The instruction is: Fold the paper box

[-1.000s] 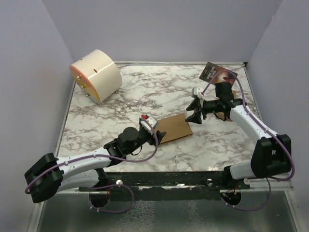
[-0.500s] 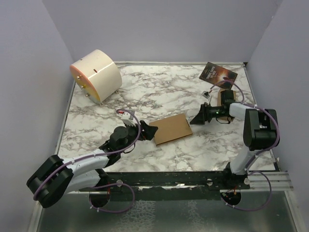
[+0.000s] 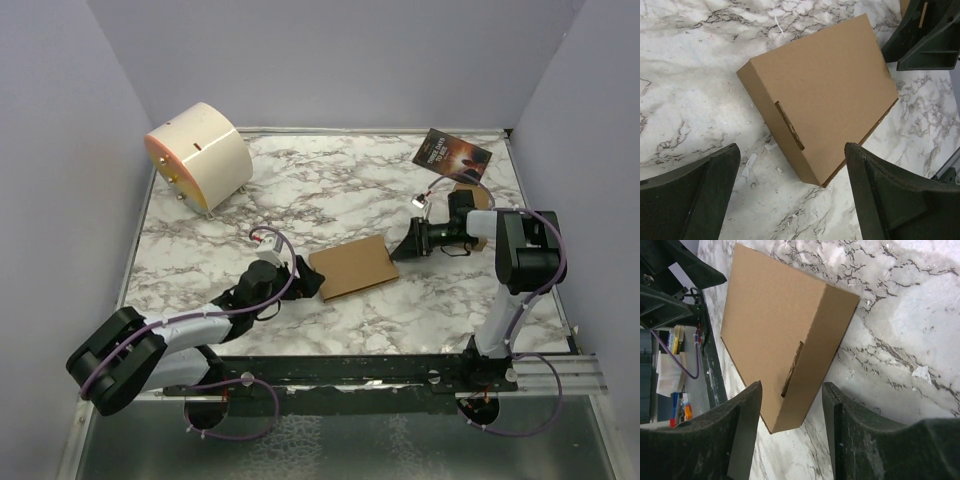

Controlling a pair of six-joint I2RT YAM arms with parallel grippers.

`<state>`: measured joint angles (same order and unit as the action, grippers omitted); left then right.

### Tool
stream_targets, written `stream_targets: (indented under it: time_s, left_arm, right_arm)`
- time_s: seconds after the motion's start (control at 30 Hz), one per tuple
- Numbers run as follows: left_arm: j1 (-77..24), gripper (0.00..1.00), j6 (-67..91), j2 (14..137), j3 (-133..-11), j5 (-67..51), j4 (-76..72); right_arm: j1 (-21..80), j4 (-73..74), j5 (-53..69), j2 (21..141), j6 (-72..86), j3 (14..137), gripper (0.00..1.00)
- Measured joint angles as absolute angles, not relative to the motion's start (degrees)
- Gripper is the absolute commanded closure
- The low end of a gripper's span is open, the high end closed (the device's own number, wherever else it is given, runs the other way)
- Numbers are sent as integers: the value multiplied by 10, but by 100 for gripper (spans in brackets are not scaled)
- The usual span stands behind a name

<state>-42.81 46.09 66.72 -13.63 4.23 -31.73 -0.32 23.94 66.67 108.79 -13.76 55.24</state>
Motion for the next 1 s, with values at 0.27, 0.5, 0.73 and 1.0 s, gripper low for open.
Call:
stream_targets:
  time_s: [0.27,0.5,0.73,1.0]
  left_arm:
    - [-428,9,474,696,-136,39,-314]
    - [-424,7,498,717,-136,24,-327]
    - [-416,6,530,723,-136,17,-357]
    - [-413,6,575,772,-133,0,-408]
  right_arm:
    - [8,247,674,1114,-136,563,63]
    - [11,249,674,1119,-124,563,79]
    - [5,249,681,1122,-104,563,81]
    - [-6,249,703,1141,-92,563,82]
